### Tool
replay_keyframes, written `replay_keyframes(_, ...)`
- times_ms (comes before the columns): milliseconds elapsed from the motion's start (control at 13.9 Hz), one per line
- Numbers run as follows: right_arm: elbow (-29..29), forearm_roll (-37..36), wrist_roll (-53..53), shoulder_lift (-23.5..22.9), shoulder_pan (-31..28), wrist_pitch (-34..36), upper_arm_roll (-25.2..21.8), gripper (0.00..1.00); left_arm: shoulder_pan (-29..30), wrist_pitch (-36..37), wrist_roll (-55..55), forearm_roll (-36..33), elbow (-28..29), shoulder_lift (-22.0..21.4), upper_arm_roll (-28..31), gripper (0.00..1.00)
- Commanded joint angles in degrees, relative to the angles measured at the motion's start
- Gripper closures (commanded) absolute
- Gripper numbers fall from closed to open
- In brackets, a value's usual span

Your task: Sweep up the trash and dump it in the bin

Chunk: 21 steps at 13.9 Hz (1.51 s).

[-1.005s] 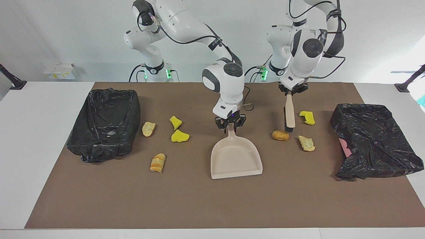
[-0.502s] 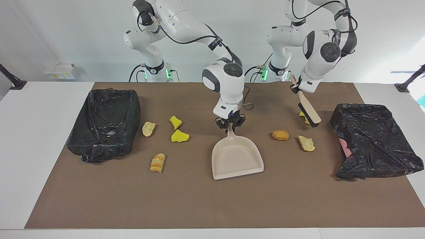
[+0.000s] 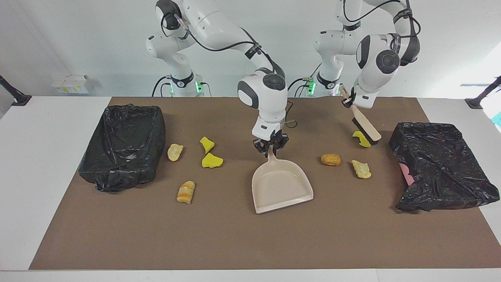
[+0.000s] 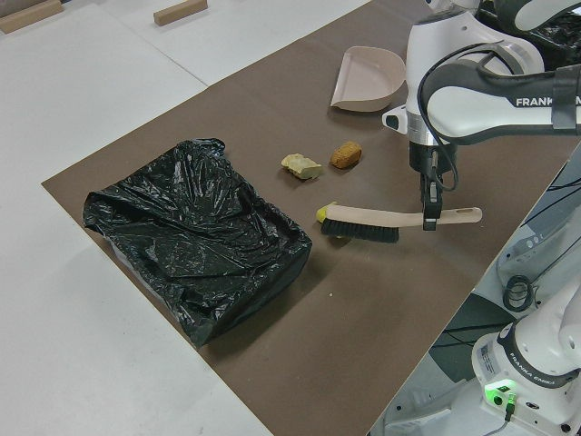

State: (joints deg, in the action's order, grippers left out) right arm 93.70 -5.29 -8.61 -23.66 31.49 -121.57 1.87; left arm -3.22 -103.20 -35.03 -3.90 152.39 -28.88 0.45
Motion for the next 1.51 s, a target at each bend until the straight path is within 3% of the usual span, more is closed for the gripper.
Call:
replay_keyframes(0,0.43,0.19,-13.05,0.89,-3.27,0.8,0.68,1.0,-0.38,-8.65,0.05,1.86,2.74,2.57,-0.27,1.0)
replay_keyframes(215,0.34,0.1,-29.4,0.81,-5.91,2.73,0.68,1.0,-2.23,-15.44,1.62,5.47,0.64,7.95,-0.36,1.0)
replay_keyframes(431,-0.01,-0.77,-46.62,0.46,-7.93,2.91,0.59,1.0,-3.72,-15.8,3.12,10.03,-8.04,16.03,-0.54,1.0)
replay_keyframes(718,0.07,-1.13,-56.14,0.45,-8.2,3.09,0.5,1.0,-5.13,-15.64,14.07,14.27,-15.87,22.28,-0.54,1.0)
replay_keyframes(1220,0.16,-1.83,-56.96,0.98,-6.88,6.78,0.5,1.0,-0.75,-9.74,30.95,8.66,-20.2,21.76,0.16,1.0)
replay_keyframes(1435,0.34,-1.83,-56.7,1.07,-6.79,6.78,0.59,1.0,5.39,-9.64,39.48,6.97,-20.81,21.41,0.43,1.0)
